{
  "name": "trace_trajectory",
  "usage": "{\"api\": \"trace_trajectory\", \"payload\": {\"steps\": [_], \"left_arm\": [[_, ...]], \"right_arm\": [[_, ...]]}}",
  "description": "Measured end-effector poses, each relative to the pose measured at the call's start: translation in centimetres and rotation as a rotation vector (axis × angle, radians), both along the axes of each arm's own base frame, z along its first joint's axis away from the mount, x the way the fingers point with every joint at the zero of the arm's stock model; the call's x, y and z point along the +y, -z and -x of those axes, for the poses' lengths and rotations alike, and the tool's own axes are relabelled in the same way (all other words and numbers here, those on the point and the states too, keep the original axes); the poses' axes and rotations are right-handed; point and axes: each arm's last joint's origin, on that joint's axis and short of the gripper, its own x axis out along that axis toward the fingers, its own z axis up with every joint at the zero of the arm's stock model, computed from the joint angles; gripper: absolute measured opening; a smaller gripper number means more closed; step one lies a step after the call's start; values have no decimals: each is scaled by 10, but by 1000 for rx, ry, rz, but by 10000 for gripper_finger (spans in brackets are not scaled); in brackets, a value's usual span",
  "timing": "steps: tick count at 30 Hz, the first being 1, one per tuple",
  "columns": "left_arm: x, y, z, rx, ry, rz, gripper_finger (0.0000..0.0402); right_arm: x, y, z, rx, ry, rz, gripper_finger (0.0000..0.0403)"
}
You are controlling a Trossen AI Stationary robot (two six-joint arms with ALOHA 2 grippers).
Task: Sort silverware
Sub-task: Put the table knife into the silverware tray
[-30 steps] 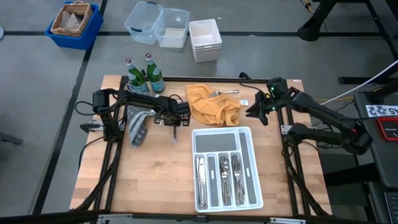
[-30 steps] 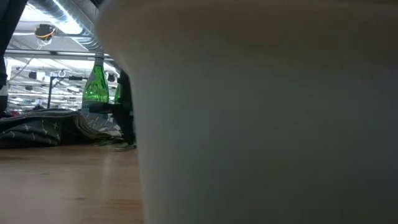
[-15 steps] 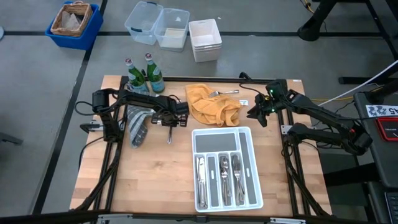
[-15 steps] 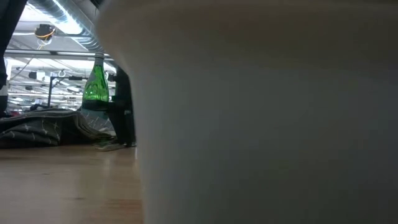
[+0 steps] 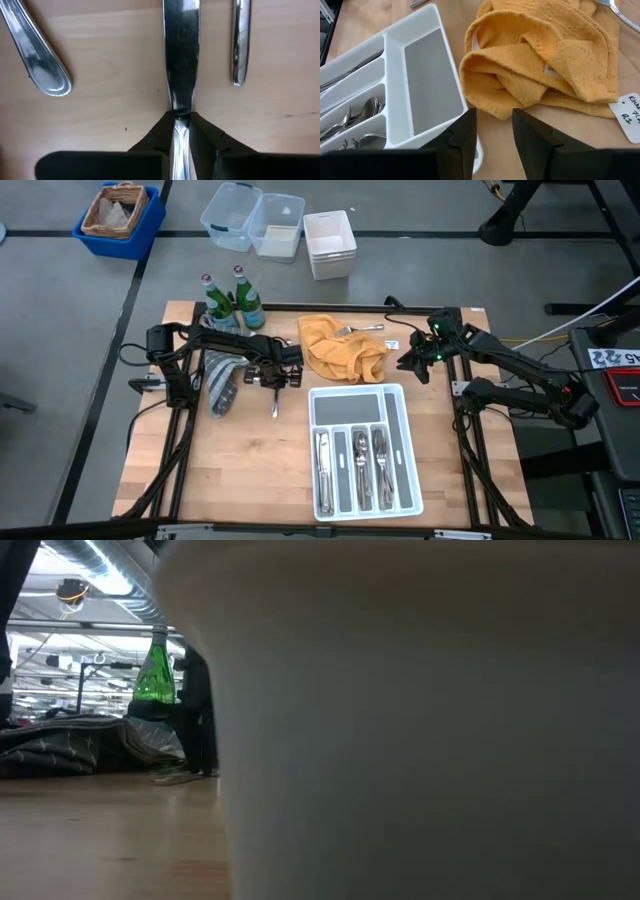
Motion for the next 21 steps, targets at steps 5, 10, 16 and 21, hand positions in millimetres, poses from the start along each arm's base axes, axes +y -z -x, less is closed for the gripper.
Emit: {"api": "trace_trajectory", "payload": {"steps": [5,10,16,21], "left_arm": [[0,-2,-1,-13,-1,3,32],[0,-4,-1,-24,-1,-1,25],[0,-4,-2,-33,22,-6,4],[0,-4,-2,-39,102,-16,5]], "right_arm": [[0,0,0,0,0,0,127],[0,0,0,0,0,-1,127],[0,0,0,0,0,-1,127],[0,0,0,0,0,-1,127]]}}
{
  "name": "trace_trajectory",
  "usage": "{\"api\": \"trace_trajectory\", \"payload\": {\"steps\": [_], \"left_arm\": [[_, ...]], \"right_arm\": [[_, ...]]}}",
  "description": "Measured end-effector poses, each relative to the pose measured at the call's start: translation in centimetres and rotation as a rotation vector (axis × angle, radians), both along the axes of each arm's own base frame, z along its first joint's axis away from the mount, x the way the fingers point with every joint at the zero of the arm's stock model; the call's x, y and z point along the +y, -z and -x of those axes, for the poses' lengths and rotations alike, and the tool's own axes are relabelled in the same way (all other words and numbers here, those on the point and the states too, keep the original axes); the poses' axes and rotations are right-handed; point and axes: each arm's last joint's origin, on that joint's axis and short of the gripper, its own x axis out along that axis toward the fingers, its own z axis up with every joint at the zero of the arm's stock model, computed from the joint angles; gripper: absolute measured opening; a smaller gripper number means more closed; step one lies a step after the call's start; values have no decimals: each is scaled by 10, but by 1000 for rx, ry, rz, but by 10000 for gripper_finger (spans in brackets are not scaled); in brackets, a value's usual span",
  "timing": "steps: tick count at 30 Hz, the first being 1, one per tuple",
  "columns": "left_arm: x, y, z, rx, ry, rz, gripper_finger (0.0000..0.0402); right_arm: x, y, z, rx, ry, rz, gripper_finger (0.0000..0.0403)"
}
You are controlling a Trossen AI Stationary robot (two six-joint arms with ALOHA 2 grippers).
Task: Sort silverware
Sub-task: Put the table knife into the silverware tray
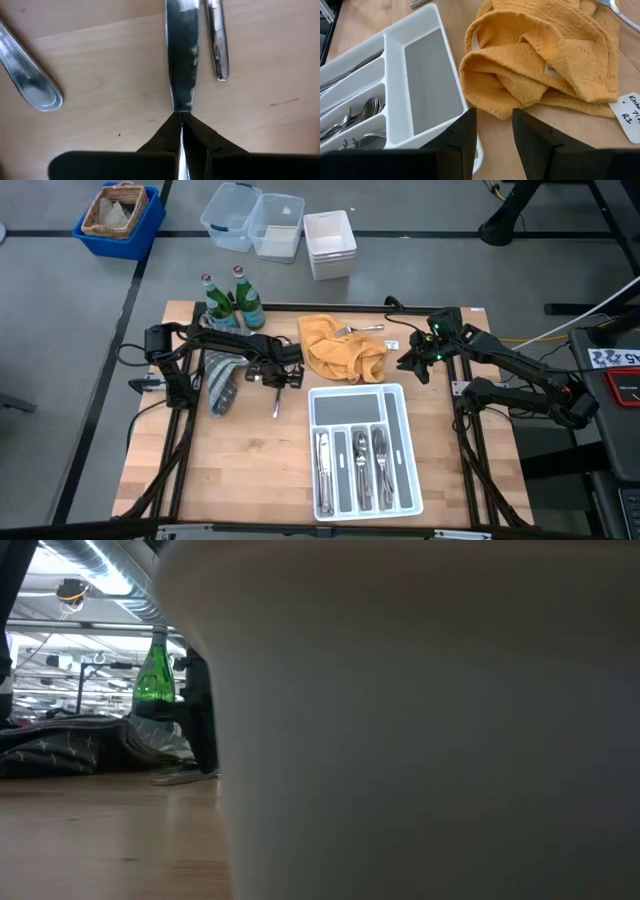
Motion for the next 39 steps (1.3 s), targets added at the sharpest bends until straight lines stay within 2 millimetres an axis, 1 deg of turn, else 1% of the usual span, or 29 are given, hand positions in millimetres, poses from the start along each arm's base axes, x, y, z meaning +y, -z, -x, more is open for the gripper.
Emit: {"api": "trace_trajectory", "payload": {"steps": [3,7,11,14,18,27,35,39], "left_arm": [[-2,0,0,-2,53,-6,23],[-6,0,-1,-2,98,-10,60],[-11,0,-3,4,116,-32,93],[-13,0,-3,11,115,-59,108],[-14,0,-3,19,116,-91,115],[-18,0,-5,14,127,-105,115],[-19,11,-9,38,108,-103,115],[-19,12,-8,54,84,-99,115]], "right_arm": [[0,0,0,0,0,0,127],[0,0,0,0,0,0,127],[0,0,0,0,0,0,127],[0,0,0,0,0,0,127],[0,0,0,0,0,0,127],[0,0,0,0,1,-2,127],[0,0,0,1,1,-4,127],[0,0,0,2,1,-4,127]]}}
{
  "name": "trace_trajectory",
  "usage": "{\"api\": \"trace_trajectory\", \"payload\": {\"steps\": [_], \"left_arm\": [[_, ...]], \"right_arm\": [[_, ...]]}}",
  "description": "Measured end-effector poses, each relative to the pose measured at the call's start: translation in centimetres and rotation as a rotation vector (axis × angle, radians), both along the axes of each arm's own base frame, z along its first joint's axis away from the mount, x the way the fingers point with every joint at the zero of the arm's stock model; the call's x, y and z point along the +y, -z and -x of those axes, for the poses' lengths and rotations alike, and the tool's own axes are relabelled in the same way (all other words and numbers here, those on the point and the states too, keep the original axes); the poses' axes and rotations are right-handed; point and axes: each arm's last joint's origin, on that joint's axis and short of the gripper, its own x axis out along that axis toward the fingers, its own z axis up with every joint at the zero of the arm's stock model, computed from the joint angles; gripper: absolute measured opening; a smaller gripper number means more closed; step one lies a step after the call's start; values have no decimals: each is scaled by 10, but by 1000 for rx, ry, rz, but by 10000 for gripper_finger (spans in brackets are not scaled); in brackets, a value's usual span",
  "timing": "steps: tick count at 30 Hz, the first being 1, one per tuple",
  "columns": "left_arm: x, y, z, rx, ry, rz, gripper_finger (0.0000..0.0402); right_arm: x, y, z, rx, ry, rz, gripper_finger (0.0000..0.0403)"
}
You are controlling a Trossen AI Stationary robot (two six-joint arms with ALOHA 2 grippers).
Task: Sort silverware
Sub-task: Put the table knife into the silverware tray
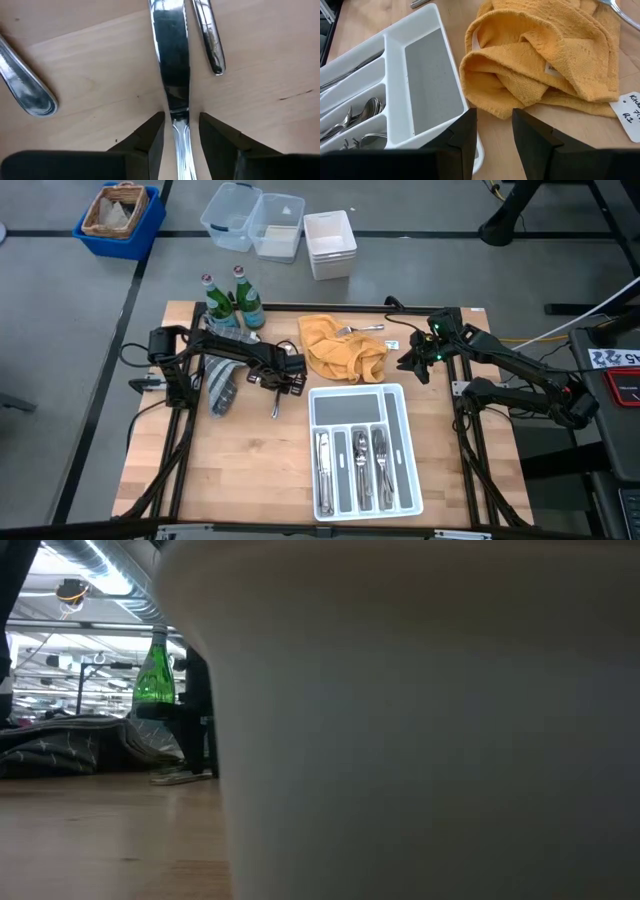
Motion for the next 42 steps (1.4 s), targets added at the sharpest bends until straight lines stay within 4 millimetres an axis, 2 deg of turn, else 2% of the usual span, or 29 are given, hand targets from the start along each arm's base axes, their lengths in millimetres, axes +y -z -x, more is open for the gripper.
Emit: {"api": "trace_trajectory", "payload": {"steps": [15,42], "left_arm": [[0,2,3,37,-3,-9,23],[0,-7,3,-27,-85,9,32]], "right_arm": [[0,0,0,0,0,0,127],[0,0,0,0,0,0,127]]}}
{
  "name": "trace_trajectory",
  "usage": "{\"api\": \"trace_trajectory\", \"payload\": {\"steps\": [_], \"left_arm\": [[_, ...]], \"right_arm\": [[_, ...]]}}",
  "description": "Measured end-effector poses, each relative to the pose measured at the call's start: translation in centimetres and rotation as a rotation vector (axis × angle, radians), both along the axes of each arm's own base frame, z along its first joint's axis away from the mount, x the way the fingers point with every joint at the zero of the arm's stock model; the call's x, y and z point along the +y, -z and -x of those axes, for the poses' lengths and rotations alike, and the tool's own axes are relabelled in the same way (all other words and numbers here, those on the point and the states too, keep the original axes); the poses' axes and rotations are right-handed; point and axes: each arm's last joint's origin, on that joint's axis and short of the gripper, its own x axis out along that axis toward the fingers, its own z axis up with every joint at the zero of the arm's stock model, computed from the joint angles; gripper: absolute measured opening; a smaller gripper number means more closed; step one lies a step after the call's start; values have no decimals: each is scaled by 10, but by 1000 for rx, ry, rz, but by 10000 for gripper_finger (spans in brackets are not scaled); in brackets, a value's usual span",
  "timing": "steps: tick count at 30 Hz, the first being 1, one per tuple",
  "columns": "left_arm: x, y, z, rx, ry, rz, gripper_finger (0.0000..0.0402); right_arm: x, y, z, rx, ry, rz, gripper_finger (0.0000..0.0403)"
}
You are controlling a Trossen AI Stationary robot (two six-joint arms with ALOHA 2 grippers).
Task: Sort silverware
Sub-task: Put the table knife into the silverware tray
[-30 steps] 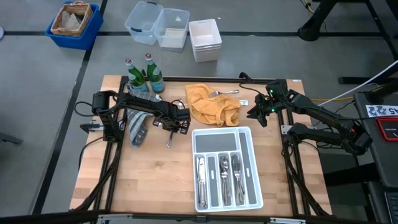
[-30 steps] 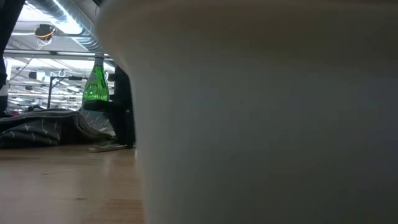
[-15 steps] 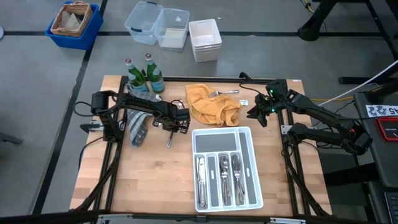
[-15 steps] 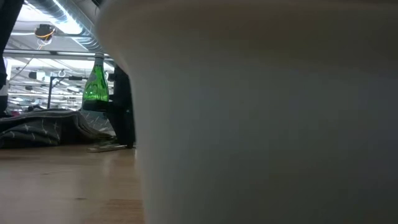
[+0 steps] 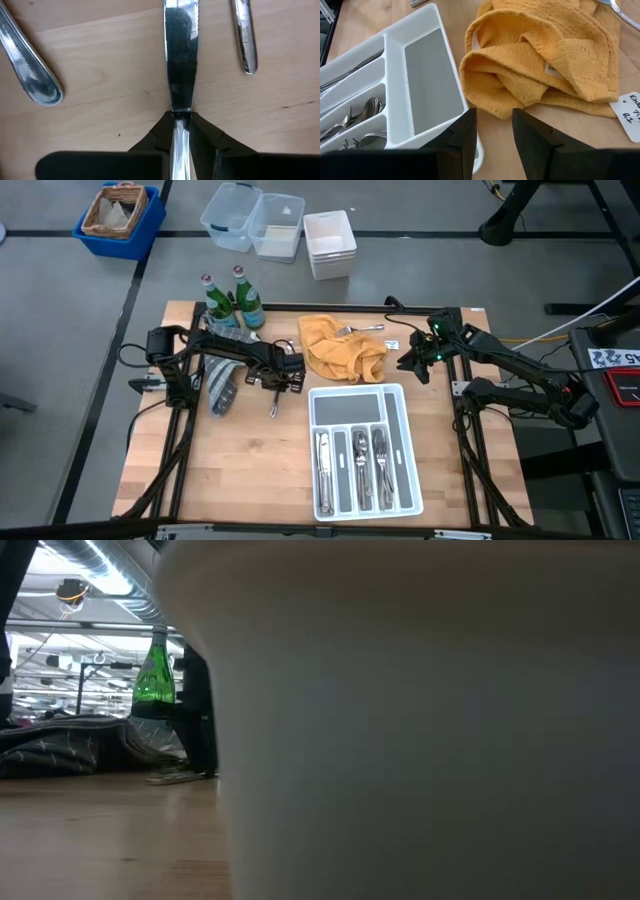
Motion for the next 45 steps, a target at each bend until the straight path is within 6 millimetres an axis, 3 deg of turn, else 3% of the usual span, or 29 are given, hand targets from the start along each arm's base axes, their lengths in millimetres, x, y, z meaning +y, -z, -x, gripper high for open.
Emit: {"api": "trace_trajectory", "payload": {"steps": [15,23,30,37,45], "left_arm": [[-1,-21,4,-72,-24,-5,33],[-19,-34,4,-131,-18,54,33],[-58,-51,-7,-314,-32,143,33],[-111,-65,-25,-573,-56,219,33],[-176,-68,-25,-755,-121,232,33]], "right_arm": [[0,0,0,0,0,0,127],[0,0,0,1,0,-1,127],[0,0,0,1,0,-1,127],[0,0,0,0,0,0,127],[0,0,0,0,0,0,127]]}}
